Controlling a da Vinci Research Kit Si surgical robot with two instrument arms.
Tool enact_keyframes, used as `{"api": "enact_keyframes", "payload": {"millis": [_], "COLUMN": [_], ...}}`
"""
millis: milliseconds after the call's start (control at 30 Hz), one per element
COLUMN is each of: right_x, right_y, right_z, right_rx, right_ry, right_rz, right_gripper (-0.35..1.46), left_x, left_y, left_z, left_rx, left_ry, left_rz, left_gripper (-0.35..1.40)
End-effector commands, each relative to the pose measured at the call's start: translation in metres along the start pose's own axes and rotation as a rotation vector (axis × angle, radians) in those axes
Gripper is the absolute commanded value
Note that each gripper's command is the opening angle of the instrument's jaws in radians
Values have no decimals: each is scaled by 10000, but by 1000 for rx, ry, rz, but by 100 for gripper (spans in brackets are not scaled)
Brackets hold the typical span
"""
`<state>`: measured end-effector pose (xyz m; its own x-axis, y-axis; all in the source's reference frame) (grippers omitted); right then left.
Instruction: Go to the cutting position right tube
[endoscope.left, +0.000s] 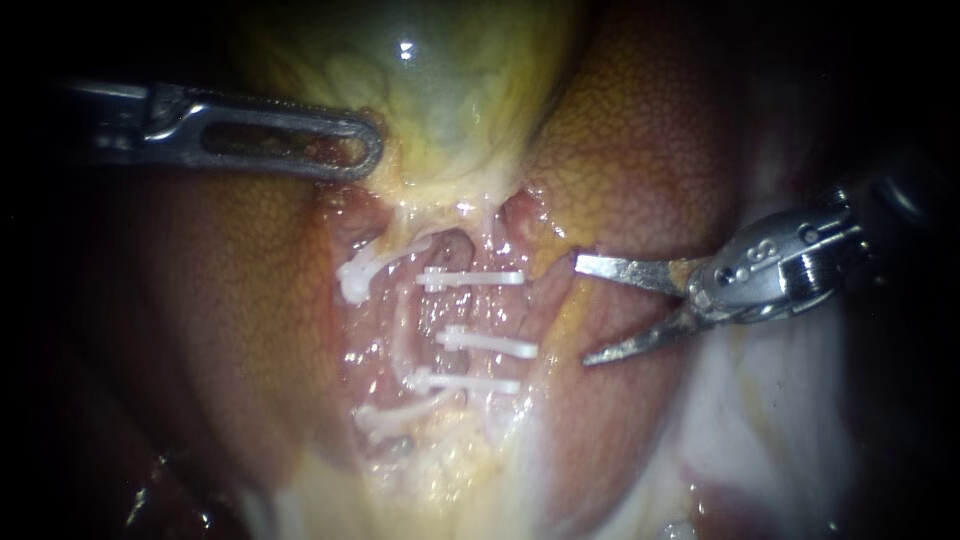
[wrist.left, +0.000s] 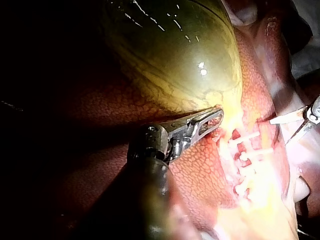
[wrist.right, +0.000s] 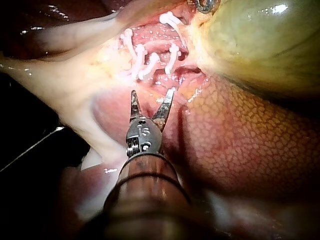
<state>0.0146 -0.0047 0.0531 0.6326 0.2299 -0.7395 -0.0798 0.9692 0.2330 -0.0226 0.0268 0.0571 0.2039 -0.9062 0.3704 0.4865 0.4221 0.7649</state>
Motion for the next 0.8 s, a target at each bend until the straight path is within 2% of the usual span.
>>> {"api": "enact_keyframes", "payload": {"millis": [33, 200, 267, 467, 667, 733, 800], "right_x": [0, 0, 0, 1, 2, 4, 6], "right_y": [0, 0, 0, 0, 0, -1, -2], "right_z": [0, 1, 1, 1, 2, 3, 4], "right_rx": [0, 0, 0, -1, 7, 28, 46], "right_ry": [0, 0, 0, 0, 4, 14, 26], "right_rz": [0, 0, 0, 1, 1, 1, 43], "right_gripper": [143, 143, 143, 143, 145, 143, 141], "left_x": [0, -9, -14, -24, -24, -23, -23], "left_y": [0, -3, -4, -4, -4, -6, -7], "left_z": [-1, -20, -34, -63, -67, -67, -68], "left_rx": [1, 13, 3, -11, -12, -13, -14], "left_ry": [0, 9, 8, -13, -16, -17, -17], "left_rz": [0, -5, -8, -14, -14, -15, -15], "left_gripper": [-35, -35, -35, -35, -35, -35, -35]}}
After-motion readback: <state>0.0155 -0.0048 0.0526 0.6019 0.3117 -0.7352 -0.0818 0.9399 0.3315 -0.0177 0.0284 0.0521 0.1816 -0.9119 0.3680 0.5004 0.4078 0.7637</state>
